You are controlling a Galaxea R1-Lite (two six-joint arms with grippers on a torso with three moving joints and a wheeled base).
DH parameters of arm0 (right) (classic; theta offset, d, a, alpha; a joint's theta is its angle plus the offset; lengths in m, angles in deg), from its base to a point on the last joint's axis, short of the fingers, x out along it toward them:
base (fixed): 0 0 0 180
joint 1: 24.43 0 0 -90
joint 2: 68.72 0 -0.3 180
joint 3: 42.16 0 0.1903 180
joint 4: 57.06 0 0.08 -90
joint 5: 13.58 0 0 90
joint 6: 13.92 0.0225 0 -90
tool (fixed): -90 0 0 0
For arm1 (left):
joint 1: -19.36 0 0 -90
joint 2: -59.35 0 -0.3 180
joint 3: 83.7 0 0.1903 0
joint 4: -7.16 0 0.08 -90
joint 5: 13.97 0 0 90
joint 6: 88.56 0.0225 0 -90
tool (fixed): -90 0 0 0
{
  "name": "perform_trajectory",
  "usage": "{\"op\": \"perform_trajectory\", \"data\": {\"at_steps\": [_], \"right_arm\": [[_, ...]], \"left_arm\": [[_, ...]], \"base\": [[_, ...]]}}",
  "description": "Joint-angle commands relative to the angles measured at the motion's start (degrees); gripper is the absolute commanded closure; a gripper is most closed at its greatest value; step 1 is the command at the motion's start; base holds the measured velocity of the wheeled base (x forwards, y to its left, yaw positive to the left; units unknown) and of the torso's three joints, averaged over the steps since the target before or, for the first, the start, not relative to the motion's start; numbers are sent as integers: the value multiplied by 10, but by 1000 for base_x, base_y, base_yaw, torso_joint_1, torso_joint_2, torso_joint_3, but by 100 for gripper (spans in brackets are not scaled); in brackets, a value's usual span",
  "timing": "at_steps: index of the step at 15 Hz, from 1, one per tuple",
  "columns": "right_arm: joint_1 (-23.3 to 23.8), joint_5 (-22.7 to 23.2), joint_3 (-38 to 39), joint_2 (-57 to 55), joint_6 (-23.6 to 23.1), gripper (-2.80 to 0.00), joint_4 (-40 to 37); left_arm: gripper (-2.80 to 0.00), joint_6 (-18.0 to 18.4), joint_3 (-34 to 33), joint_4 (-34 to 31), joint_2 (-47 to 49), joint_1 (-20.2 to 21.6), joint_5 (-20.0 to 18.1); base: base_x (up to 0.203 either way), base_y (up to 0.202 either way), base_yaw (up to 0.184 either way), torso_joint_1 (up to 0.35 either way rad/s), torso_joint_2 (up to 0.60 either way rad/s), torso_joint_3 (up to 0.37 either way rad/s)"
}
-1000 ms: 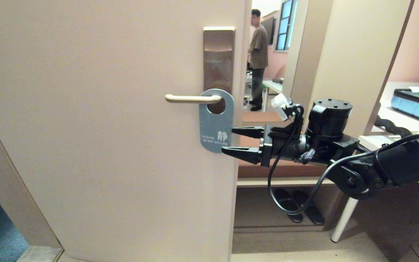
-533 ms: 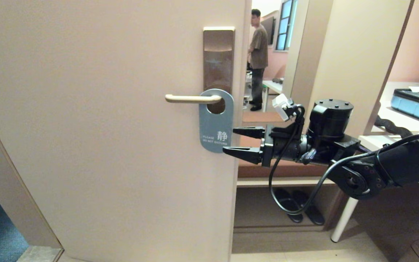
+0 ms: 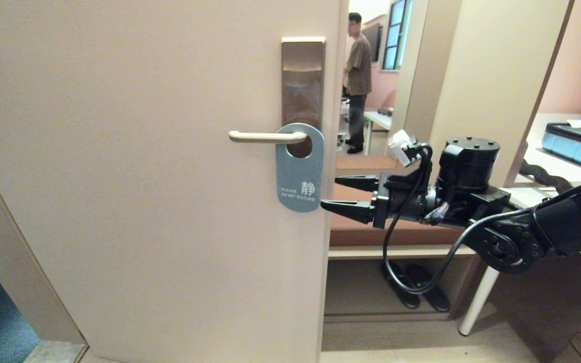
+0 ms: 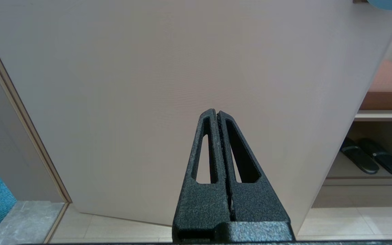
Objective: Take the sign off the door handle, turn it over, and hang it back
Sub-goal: Take down the sign
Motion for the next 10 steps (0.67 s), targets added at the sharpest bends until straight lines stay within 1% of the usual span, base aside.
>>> {"op": "perform_trajectory", "data": {"at_steps": [1,10], "right_arm": [[4,2,-4,-5,0,-280,3],[-2,2,-62,-48,-4,-280,6]], "left_arm": [[0,0,0,0,1,0,0],[0,0,0,0,1,0,0]], "base": [[0,0,0,0,0,0],[0,0,0,0,0,0]]}}
